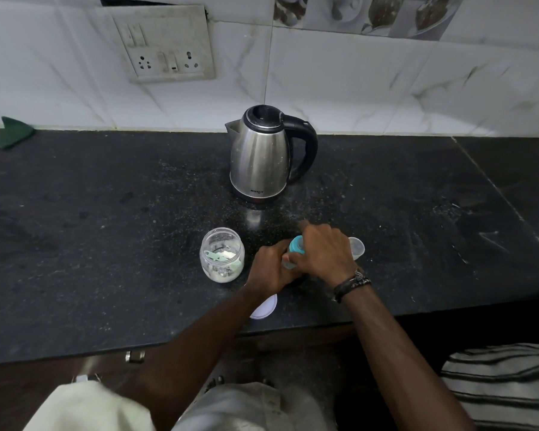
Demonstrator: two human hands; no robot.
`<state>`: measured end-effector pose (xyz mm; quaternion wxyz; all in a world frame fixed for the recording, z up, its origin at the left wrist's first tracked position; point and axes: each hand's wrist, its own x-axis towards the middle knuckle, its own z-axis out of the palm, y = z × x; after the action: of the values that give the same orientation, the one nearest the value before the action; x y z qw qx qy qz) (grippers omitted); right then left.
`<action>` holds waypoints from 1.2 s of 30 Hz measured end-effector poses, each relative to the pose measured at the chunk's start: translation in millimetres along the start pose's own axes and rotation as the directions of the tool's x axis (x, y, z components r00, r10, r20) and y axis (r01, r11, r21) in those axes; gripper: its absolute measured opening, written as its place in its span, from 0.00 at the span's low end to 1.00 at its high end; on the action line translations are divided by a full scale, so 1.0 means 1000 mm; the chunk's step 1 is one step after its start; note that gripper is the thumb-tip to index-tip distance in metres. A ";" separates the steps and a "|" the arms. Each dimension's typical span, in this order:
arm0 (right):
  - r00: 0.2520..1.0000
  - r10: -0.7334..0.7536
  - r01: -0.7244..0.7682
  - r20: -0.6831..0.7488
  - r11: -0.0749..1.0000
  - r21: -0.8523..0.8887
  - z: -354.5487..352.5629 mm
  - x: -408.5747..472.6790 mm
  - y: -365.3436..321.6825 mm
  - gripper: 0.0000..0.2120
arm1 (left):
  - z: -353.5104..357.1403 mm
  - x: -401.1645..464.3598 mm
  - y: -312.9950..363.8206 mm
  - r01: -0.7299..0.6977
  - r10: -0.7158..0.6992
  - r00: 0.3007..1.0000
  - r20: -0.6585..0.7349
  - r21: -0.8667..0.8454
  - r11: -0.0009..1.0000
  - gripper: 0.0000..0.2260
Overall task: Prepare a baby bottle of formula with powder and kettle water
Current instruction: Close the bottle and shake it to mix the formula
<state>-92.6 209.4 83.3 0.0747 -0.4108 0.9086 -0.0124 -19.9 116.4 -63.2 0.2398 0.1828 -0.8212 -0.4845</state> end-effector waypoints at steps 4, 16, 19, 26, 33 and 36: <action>0.997 -0.066 0.066 -0.028 0.998 -0.003 0.006 -0.001 0.011 0.25 | 0.000 -0.002 -0.001 0.007 -0.007 1.000 -0.001 -0.043 0.999 0.23; 0.947 0.205 -0.179 -0.247 0.976 0.123 0.033 -0.001 0.003 0.26 | 0.000 -0.005 0.005 0.047 -0.049 0.998 -0.030 -0.065 0.997 0.21; 0.926 0.264 -0.230 -0.270 0.961 0.153 0.036 -0.002 -0.004 0.25 | 0.003 -0.006 0.005 0.025 -0.028 0.998 -0.063 -0.057 0.998 0.17; 0.896 0.324 -0.272 -0.305 0.941 0.200 0.043 -0.006 -0.011 0.27 | 0.004 -0.006 0.005 -0.013 0.007 0.994 -0.111 -0.048 0.999 0.17; 0.949 0.130 -0.026 -0.288 0.940 0.340 0.048 -0.014 0.023 0.34 | 0.002 -0.006 0.006 0.014 -0.019 0.996 -0.085 -0.058 0.998 0.20; 0.932 0.164 -0.005 -0.324 0.898 0.439 0.042 -0.013 0.034 0.31 | 0.002 -0.008 0.006 0.027 -0.032 0.998 -0.046 -0.105 0.994 0.24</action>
<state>-103.5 243.4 40.8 -0.0001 -0.3347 0.8988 -0.2831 -15.0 124.3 -60.0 0.2615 0.1936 -0.7860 -0.5256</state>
